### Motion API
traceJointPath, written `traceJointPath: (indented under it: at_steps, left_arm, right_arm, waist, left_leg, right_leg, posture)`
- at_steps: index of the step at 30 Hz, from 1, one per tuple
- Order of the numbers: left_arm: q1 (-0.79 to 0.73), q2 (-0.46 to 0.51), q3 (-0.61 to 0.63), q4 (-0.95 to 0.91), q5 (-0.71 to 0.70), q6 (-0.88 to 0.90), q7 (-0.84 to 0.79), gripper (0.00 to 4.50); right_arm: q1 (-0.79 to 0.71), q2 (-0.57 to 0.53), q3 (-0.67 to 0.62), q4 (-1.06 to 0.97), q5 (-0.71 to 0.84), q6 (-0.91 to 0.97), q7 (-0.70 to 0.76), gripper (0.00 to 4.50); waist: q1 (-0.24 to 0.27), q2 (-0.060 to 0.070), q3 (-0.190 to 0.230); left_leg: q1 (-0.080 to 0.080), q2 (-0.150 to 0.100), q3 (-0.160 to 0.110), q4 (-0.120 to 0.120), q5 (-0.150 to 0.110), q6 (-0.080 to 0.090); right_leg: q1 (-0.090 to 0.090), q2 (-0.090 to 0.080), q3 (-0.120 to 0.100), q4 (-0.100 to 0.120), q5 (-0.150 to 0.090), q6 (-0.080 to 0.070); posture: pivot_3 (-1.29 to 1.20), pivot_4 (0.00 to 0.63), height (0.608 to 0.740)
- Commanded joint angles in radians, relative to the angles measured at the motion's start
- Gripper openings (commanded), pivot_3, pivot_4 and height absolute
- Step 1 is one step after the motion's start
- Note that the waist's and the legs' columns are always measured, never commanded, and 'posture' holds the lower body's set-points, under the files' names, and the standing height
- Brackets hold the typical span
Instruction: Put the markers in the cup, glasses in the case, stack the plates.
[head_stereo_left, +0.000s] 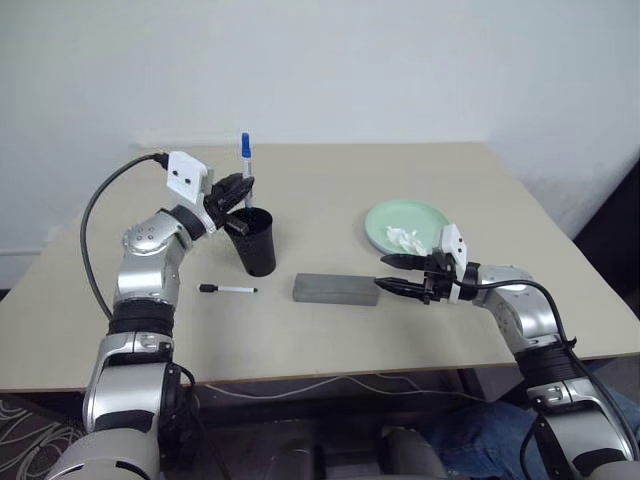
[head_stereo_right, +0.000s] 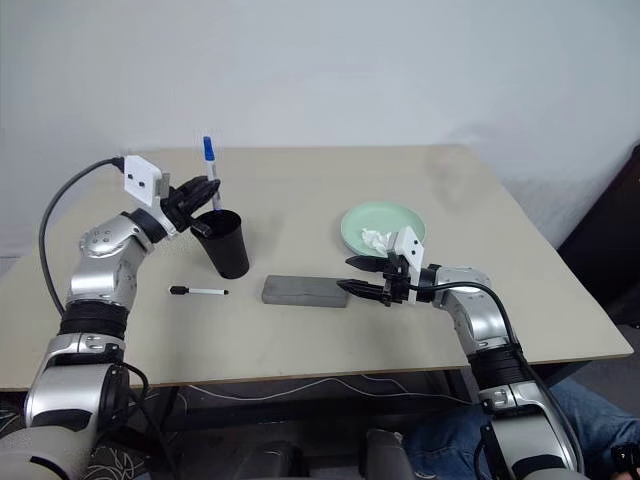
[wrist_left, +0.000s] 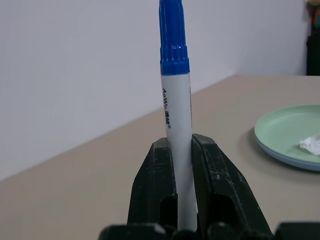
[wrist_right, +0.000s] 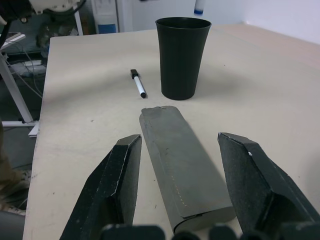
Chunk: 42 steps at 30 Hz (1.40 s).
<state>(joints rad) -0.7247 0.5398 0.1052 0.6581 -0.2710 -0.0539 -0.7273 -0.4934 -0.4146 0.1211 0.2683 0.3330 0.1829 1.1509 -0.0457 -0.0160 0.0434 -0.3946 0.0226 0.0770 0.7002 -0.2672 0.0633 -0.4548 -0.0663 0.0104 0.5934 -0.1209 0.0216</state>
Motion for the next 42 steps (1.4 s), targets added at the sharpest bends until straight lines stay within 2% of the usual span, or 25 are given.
traceJointPath:
  at_steps: [1, 11, 19, 33, 36, 40, 42]
  left_arm:
    - [-0.001, -0.01, 0.031, -0.001, -0.006, -0.014, 0.001, 0.07]
    - [0.03, -0.018, 0.046, 0.006, -0.003, -0.003, 0.004, 0.07]
    - [0.042, -0.032, 0.045, -0.001, 0.004, -0.011, 0.011, 2.78]
    - [0.003, -0.012, 0.062, -0.017, -0.019, 0.002, -0.027, 2.78]
    - [-0.025, 0.022, 0.065, -0.045, -0.047, 0.039, -0.108, 2.78]
    - [-0.093, 0.145, 0.021, -0.108, -0.082, 0.163, -0.357, 2.78]
    - [-0.115, 0.23, -0.043, -0.142, -0.061, 0.233, -0.507, 2.78]
  right_arm:
    - [-0.001, -0.005, -0.016, -0.031, 0.008, -0.005, -0.001, 2.64]
    - [0.001, -0.003, -0.017, -0.034, 0.01, -0.006, 0.001, 2.64]
    - [-0.009, 0.005, -0.012, -0.025, 0.007, -0.01, 0.005, 2.64]
    - [-0.014, 0.008, -0.012, -0.017, 0.006, -0.016, 0.007, 2.64]
    - [-0.015, 0.007, -0.012, -0.016, 0.005, -0.016, 0.008, 2.64]
    - [-0.023, 0.005, -0.011, -0.006, 0.004, -0.016, 0.013, 2.64]
    - [-0.027, 0.006, -0.01, -0.002, 0.003, -0.018, 0.015, 2.64]
  waist:
    - [0.0, 0.0, 0.0]
    - [0.0, 0.0, 0.0]
    - [0.0, 0.0, 0.0]
    - [0.0, 0.0, 0.0]
    - [0.0, 0.0, 0.0]
    - [-0.001, -0.001, 0.0]
    - [-0.001, 0.0, 0.0]
  left_leg:
    - [0.0, 0.0, 0.0, 0.0, 0.0, 0.0]
    - [0.0, 0.002, 0.0, 0.0, 0.0, 0.0]
    - [0.0, 0.002, 0.0, 0.0, 0.0, 0.0]
    - [0.0, 0.002, -0.001, 0.0, 0.0, 0.0]
    - [-0.001, 0.002, -0.001, 0.0, 0.0, -0.001]
    - [-0.002, 0.002, -0.001, -0.001, -0.001, -0.001]
    - [-0.001, 0.002, -0.001, -0.001, -0.001, -0.002]
  right_leg:
    - [0.0, 0.0, 0.0, 0.0, 0.0, 0.0]
    - [0.0, 0.0, 0.0, 0.0, 0.0, 0.0]
    - [0.0, 0.0, 0.0, -0.001, 0.0, 0.0]
    - [0.0, 0.0, -0.001, -0.001, 0.0, 0.0]
    - [0.0, 0.0, -0.001, -0.001, 0.0, -0.001]
    - [-0.002, 0.0, -0.002, -0.001, 0.0, -0.001]
    - [-0.002, 0.001, -0.002, -0.001, 0.0, -0.001]
  posture:
    - [0.0, 0.0, 0.721]
    - [0.0, 0.0, 0.721]
    - [0.0, 0.0, 0.721]
    - [0.0, 0.0, 0.721]
    - [0.0, 0.0, 0.721]
    - [0.0, 0.0, 0.721]
    - [0.0, 0.0, 0.721]
